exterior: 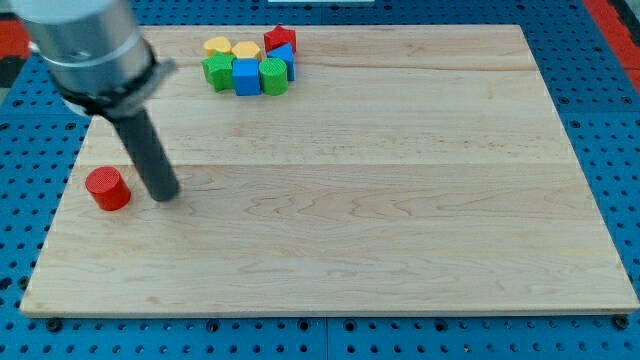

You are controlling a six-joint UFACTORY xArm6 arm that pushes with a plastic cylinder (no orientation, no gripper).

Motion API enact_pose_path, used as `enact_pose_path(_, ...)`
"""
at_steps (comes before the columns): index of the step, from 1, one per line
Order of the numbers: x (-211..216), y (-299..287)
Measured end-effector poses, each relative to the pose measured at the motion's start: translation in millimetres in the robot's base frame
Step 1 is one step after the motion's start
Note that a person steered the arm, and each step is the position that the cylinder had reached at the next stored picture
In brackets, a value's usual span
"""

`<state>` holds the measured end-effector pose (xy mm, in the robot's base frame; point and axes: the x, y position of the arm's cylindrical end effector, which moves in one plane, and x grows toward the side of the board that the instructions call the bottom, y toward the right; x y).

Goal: Push the red circle to the top left of the board

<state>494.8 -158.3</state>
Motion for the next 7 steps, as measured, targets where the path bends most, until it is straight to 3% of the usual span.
enact_pose_path(2, 7, -109)
enact_pose_path(3, -38, -104)
enact_pose_path(4, -28, -89)
enact_pose_path(5, 13, -135)
enact_pose_path(6, -16, -145)
enact_pose_path(7, -78, -138)
